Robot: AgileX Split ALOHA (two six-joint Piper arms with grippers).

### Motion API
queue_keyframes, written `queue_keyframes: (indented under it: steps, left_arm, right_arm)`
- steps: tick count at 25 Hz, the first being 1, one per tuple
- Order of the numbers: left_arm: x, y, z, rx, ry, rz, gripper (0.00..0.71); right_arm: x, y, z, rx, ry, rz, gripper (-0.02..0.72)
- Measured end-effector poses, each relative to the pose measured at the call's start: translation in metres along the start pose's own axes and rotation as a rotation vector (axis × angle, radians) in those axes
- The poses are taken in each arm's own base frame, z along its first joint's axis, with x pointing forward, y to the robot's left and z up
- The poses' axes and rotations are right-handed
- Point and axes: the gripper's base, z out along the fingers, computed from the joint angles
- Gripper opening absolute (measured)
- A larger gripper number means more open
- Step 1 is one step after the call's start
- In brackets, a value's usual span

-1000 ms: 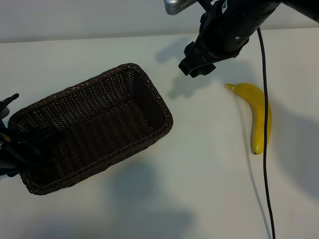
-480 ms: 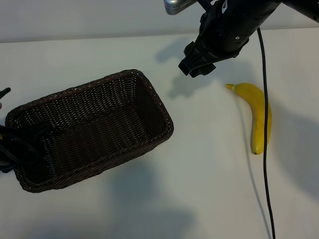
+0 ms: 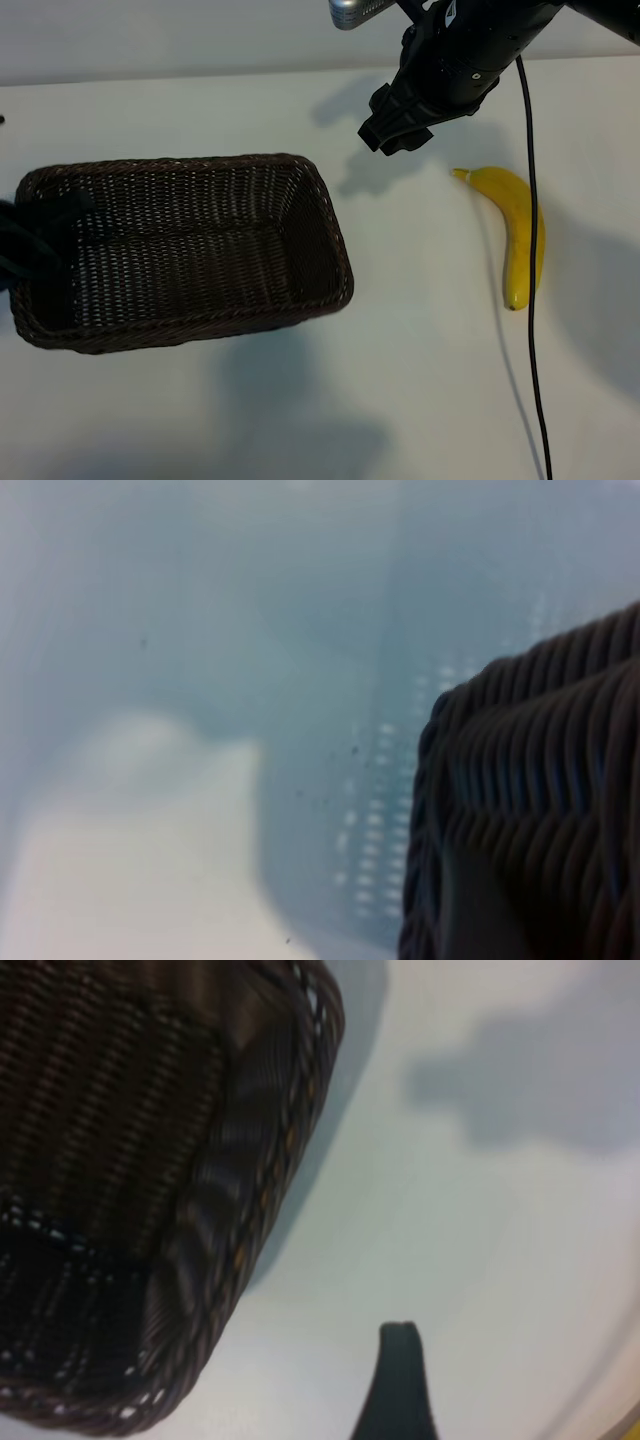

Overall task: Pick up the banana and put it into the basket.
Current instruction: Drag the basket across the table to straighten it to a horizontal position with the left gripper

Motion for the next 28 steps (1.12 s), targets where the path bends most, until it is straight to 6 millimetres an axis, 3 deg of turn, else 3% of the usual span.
queue_keyframes:
  steps: [28]
  left_arm:
    - [-0.005,-0.014,-0.015,0.136,-0.029,0.036,0.382]
  right_arm:
    - [0.001,0.0,0.0,-0.004,0.01,0.003,0.555]
